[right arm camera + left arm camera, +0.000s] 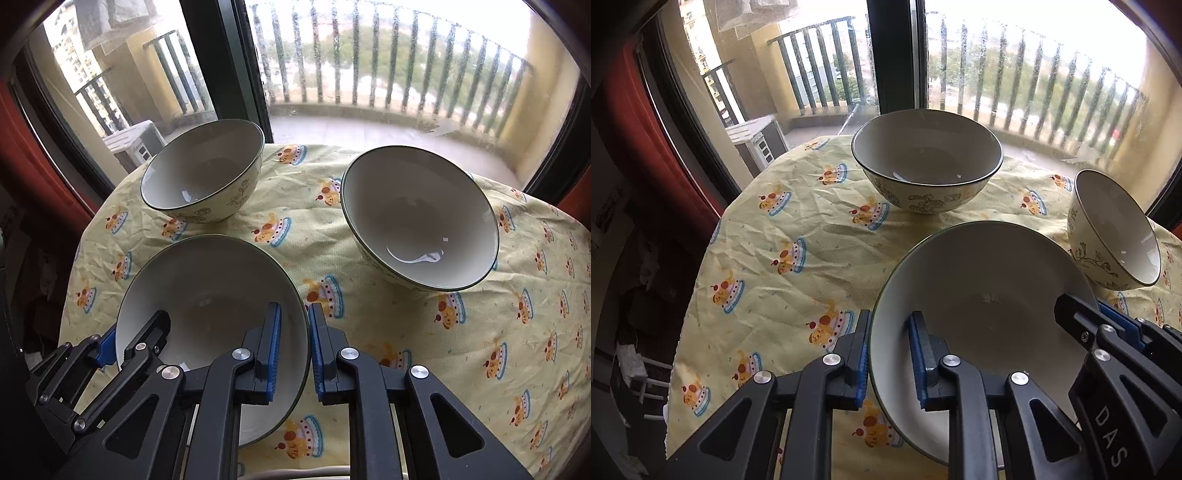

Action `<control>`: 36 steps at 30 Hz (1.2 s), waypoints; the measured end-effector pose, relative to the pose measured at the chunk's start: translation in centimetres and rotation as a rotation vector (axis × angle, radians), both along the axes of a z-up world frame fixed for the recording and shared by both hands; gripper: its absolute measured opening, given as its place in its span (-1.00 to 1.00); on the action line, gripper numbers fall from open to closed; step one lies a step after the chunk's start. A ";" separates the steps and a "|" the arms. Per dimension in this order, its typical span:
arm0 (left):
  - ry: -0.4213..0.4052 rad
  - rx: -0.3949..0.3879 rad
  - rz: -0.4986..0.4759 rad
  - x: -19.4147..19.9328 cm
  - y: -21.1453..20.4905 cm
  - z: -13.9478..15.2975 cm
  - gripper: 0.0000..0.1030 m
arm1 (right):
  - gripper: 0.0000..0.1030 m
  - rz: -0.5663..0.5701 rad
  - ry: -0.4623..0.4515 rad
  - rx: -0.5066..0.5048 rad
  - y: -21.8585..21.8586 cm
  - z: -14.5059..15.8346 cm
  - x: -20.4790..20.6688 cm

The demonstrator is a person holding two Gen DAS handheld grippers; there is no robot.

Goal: Organize plates and bowls
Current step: 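Move both grippers to the large cream bowl and close on its rim, then lift the large cream bowl with both grippers and carry it toward the plates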

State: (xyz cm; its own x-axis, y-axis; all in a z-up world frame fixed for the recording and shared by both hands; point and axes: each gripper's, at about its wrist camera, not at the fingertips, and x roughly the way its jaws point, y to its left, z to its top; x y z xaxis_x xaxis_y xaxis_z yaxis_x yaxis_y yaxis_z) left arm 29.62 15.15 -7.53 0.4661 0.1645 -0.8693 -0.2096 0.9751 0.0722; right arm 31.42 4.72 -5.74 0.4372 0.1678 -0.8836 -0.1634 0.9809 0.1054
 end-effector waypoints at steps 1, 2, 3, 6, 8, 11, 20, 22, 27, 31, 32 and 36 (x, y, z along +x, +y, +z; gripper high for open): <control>0.001 0.003 -0.004 0.0 -0.1 0.1 -0.66 | -0.65 -0.003 0.003 0.000 0.0 0.0 0.0; 0.003 0.004 -0.006 -0.1 -0.1 0.1 -0.66 | -0.65 -0.007 0.006 0.002 -0.2 0.1 -0.1; 0.004 0.003 -0.008 -0.1 -0.2 0.1 -0.66 | -0.65 -0.010 0.008 0.003 -0.3 0.1 -0.2; 0.009 -0.006 -0.015 -0.4 -0.4 0.3 -0.66 | -0.65 -0.021 0.010 0.003 -0.6 0.4 -0.5; 0.003 0.000 -0.024 -0.7 -0.8 0.7 -0.66 | -0.65 -0.026 0.007 0.000 -0.8 0.7 -0.9; -0.002 -0.004 -0.035 -1.2 -1.4 1.5 -0.66 | -0.65 -0.037 0.005 0.007 -1.4 1.4 -1.6; -0.060 -0.021 -0.124 -3.3 -4.2 4.5 -0.65 | -0.65 -0.114 -0.056 -0.005 -4.3 5.0 -4.8; -0.068 -0.031 -0.150 -3.9 -5.2 5.0 -0.65 | -0.64 -0.143 -0.068 -0.014 -5.4 5.7 -5.7; -0.084 -0.045 -0.205 -5.9 -7.8 6.0 -0.65 | -0.65 -0.196 -0.084 -0.037 -8.1 7.3 -8.3; -0.088 -0.045 -0.246 -7.5 -10.0 6.6 -0.64 | -0.64 -0.237 -0.088 -0.038 -10.5 8.2 -10.6; -0.090 -0.044 -0.253 -7.9 -10.6 6.7 -0.64 | -0.65 -0.245 -0.091 -0.038 -11.1 8.3 -11.1; -0.085 -0.029 -0.286 -9.0 -12.9 6.6 -0.64 | -0.65 -0.278 -0.087 -0.027 -13.6 8.2 -12.9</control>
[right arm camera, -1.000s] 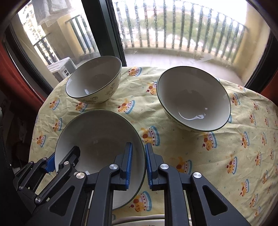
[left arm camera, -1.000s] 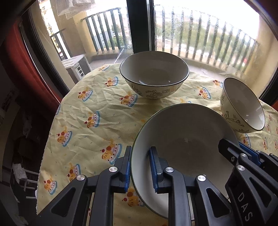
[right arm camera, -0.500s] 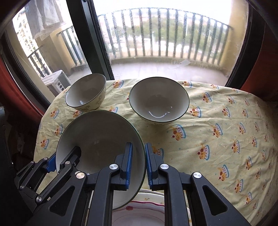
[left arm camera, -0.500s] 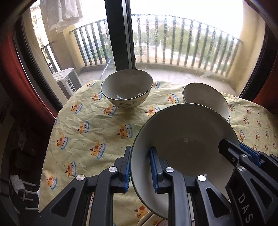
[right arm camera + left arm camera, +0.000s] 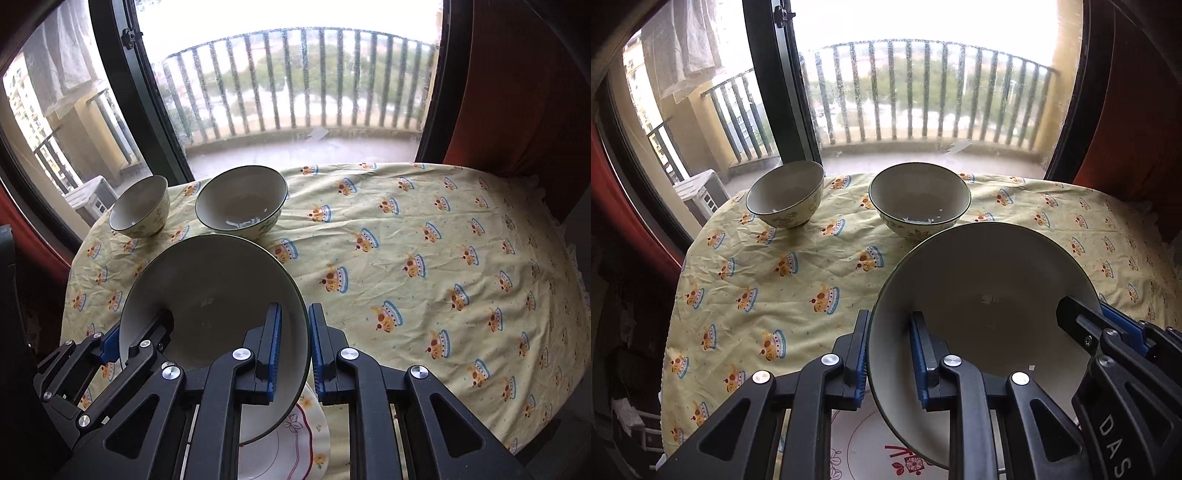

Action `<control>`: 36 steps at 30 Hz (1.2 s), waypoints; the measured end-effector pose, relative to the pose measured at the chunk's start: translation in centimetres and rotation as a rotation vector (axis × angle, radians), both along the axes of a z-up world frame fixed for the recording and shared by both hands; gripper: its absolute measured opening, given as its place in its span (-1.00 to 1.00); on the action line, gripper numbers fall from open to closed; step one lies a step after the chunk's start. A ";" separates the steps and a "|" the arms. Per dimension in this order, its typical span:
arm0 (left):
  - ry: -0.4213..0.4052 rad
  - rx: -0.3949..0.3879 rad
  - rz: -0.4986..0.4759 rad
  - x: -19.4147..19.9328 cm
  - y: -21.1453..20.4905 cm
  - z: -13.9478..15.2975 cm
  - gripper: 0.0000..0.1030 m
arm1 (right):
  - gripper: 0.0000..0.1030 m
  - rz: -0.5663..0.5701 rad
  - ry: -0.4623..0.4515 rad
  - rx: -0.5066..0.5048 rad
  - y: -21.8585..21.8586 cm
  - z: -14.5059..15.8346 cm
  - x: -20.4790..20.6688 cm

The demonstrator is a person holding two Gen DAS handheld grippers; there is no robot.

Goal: Organize plates and bowls
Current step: 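Lift the large cream bowl with both grippers and carry it toward the plates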

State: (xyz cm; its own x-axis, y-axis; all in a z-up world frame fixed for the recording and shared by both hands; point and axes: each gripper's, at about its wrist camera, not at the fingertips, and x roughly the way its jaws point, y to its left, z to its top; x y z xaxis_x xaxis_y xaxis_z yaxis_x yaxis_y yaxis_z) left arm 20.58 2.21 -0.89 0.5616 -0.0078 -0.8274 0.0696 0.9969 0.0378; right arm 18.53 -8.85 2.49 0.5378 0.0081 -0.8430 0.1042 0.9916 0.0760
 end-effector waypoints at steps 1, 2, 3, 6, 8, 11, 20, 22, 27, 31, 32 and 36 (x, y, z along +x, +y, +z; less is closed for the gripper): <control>0.003 0.000 -0.005 -0.3 -0.6 -0.1 -0.63 | -0.65 -0.004 0.001 0.004 -0.7 -0.1 -0.5; 0.008 -0.002 -0.008 -0.7 -1.1 -0.2 -0.62 | -0.65 -0.008 0.003 0.010 -1.4 -0.1 -0.9; 0.013 -0.005 -0.011 -1.1 -1.8 -0.2 -0.62 | -0.65 -0.011 0.004 0.012 -2.1 -0.1 -1.4; 0.021 -0.009 -0.020 -2.3 -3.8 -0.3 -0.62 | -0.65 -0.019 0.006 0.006 -4.0 -0.2 -2.8; 0.025 -0.009 -0.031 -2.9 -5.3 -0.6 -0.62 | -0.65 -0.022 0.010 0.004 -5.4 -0.3 -3.6; 0.039 -0.007 -0.042 -3.8 -7.4 -1.1 -0.62 | -0.65 -0.017 0.022 -0.002 -7.6 -0.8 -4.6; 0.103 0.009 -0.016 -6.1 -12.1 -3.3 -0.62 | -0.65 0.014 0.086 0.008 -12.7 -3.4 -6.6; 0.112 0.010 -0.002 -6.7 -13.0 -3.7 -0.62 | -0.65 0.029 0.095 0.007 -13.5 -3.8 -7.0; 0.146 0.006 0.044 -7.7 -14.3 -5.1 -0.62 | -0.65 0.073 0.122 0.006 -15.3 -5.2 -7.7; 0.187 -0.001 0.089 -8.1 -14.9 -6.5 -0.61 | -0.65 0.117 0.147 0.003 -15.9 -6.5 -7.9; 0.193 -0.001 0.093 -8.1 -15.0 -6.7 -0.61 | -0.65 0.123 0.153 0.004 -16.0 -6.8 -7.9; 0.161 0.019 0.105 -8.2 -15.4 -7.0 -0.58 | -0.65 0.130 0.153 0.013 -16.4 -7.6 -8.0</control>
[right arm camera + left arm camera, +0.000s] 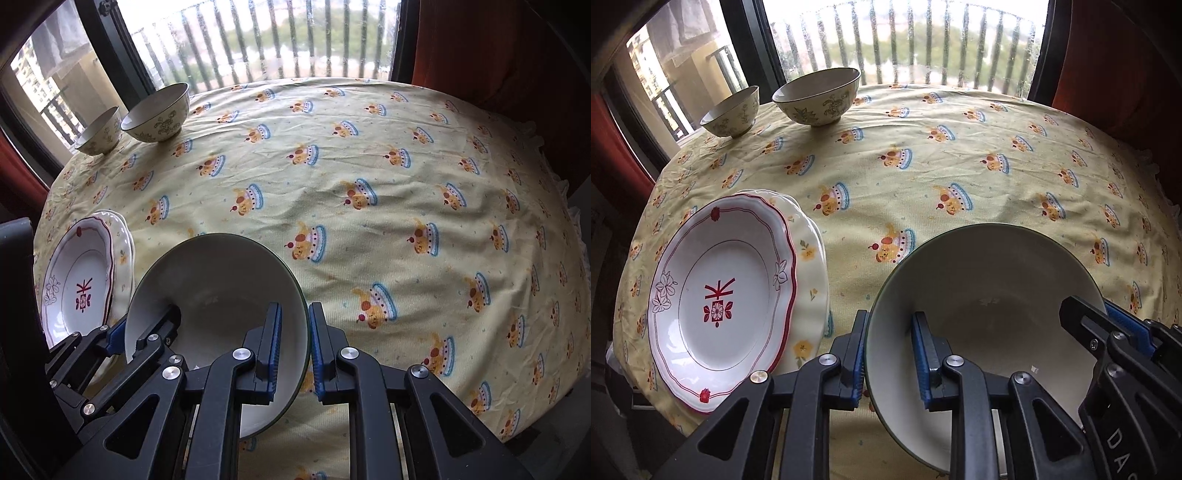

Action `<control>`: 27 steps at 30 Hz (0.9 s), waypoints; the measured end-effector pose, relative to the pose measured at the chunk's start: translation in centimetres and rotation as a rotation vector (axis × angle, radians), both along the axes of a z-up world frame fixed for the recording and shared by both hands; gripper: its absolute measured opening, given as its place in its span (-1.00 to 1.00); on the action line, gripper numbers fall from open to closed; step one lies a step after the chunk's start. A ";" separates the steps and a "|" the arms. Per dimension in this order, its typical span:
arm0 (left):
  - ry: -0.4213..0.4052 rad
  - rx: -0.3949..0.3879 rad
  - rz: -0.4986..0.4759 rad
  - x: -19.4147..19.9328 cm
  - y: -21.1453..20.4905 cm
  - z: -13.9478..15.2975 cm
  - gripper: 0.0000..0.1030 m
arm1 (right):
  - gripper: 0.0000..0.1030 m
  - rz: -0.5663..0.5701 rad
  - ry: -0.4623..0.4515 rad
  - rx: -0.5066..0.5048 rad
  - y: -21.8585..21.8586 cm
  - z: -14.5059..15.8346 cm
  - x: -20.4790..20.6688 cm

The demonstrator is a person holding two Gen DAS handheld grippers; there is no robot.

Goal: Organize plates and bowls
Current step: 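Lift the large cream bowl with both grippers and carry it toward the plates, then lower the large bowl beside the plate stack and open both grippers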

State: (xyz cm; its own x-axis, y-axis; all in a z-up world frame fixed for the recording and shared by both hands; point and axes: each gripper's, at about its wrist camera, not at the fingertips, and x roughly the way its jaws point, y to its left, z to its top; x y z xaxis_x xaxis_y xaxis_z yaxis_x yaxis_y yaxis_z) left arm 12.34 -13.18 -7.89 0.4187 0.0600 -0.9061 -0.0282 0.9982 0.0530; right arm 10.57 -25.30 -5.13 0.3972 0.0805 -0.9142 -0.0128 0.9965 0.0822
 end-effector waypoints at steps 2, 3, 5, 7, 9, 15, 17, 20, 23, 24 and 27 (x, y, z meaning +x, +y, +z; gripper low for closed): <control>-0.003 -0.015 0.027 0.1 0.2 0.0 -0.58 | -0.65 0.015 -0.015 -0.006 0.1 0.0 0.2; -0.001 -0.020 0.036 0.1 0.3 -0.1 -0.58 | -0.65 0.021 -0.020 -0.007 0.2 0.1 0.3; 0.001 -0.028 0.043 0.0 0.5 -0.1 -0.57 | -0.64 0.030 -0.027 -0.011 0.4 0.2 0.4; 0.002 -0.036 0.047 -0.2 0.5 -0.1 -0.57 | -0.58 0.039 -0.031 -0.008 0.5 0.2 0.4; -0.004 -0.021 0.039 -0.3 0.3 0.0 -0.46 | -0.57 0.033 -0.029 -0.011 0.4 0.0 0.3; -0.014 -0.029 0.007 -0.7 0.3 0.8 -0.04 | 0.01 0.017 -0.017 0.001 0.2 -0.2 0.2; -0.027 -0.027 0.001 -0.6 0.8 1.3 0.07 | 0.20 0.005 -0.043 -0.021 0.3 0.2 0.0; -0.036 -0.046 -0.006 -0.4 1.9 2.0 0.27 | 0.27 -0.017 -0.056 -0.015 0.5 0.8 0.1; -0.063 -0.065 -0.024 -0.5 3.2 2.8 0.48 | 0.35 -0.035 -0.067 -0.005 1.1 1.6 0.1; -0.072 -0.071 -0.032 -0.5 3.6 3.1 0.51 | 0.38 -0.036 -0.072 0.000 1.6 1.9 0.2; -0.088 -0.080 -0.057 -0.5 5.1 3.9 0.60 | 0.50 -0.029 -0.092 0.013 3.2 2.8 0.2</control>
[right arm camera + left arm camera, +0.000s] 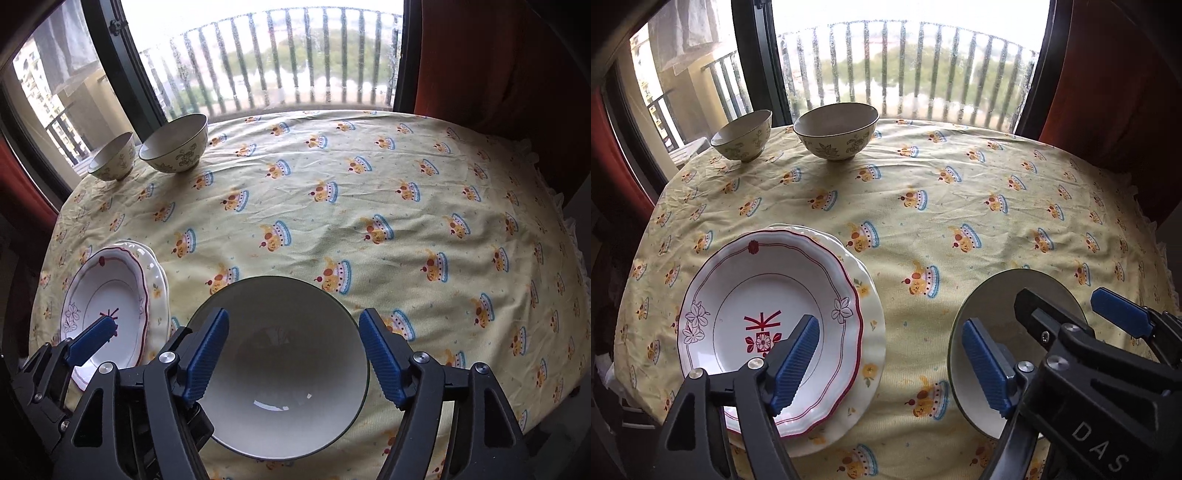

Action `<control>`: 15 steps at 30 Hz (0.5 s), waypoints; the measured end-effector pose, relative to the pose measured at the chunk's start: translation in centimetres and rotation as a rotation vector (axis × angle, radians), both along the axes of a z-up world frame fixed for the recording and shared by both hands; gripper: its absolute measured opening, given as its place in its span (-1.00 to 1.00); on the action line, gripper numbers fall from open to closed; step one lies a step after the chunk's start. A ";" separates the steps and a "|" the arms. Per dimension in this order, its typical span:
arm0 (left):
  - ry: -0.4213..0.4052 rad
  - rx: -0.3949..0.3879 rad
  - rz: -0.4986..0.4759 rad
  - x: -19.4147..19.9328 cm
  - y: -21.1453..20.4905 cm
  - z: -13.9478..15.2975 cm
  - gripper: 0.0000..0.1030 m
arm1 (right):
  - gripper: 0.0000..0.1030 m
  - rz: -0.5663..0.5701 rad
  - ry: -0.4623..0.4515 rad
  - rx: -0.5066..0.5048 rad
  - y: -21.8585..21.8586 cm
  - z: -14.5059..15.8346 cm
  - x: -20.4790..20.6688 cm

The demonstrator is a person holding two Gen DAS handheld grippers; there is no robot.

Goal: Organize plates and bowls
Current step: 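Lower the large bowl beside the plate stack and open both grippers, then move both grippers to a smaller cream bowl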

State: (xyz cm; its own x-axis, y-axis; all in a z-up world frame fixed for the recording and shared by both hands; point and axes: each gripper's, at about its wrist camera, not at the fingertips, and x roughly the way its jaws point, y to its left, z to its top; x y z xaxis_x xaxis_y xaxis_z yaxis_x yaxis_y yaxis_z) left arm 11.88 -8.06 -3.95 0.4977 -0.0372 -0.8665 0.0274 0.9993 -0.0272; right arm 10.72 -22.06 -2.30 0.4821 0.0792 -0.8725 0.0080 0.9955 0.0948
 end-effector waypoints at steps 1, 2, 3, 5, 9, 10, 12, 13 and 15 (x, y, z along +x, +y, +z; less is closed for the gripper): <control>-0.002 0.000 -0.006 0.1 0.6 0.2 0.61 | 0.52 -0.001 -0.006 -0.002 0.7 0.3 0.0; -0.003 -0.002 -0.008 0.1 1.2 0.4 0.62 | 0.52 -0.003 -0.009 -0.002 1.4 0.6 0.0; -0.004 -0.005 -0.010 0.2 1.9 0.6 0.62 | 0.53 -0.008 -0.013 -0.004 2.0 0.9 0.0; -0.007 -0.015 -0.016 0.4 3.3 1.1 0.67 | 0.56 -0.011 -0.024 -0.004 3.4 1.6 0.1; -0.030 -0.024 -0.034 0.8 5.8 2.1 0.73 | 0.65 0.003 -0.054 -0.005 6.2 2.9 0.3; -0.035 -0.023 -0.038 0.9 6.3 2.3 0.73 | 0.68 0.006 -0.063 -0.010 7.0 3.3 0.4; -0.050 -0.027 -0.047 1.2 7.4 2.7 0.73 | 0.74 0.010 -0.078 -0.016 8.5 3.9 0.6; -0.057 -0.029 -0.046 1.3 8.0 3.0 0.74 | 0.77 0.011 -0.085 -0.014 9.2 4.2 0.7; -0.068 -0.025 -0.051 1.8 9.1 3.4 0.74 | 0.78 0.001 -0.097 -0.014 10.4 4.7 1.1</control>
State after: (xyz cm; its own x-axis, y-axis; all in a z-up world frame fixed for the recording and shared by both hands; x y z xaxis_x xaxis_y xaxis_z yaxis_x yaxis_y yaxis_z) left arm 13.66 1.01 -0.51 0.5520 -0.0850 -0.8295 0.0805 0.9956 -0.0484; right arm 11.86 -11.65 2.40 0.5643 0.0678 -0.8228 -0.0013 0.9967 0.0813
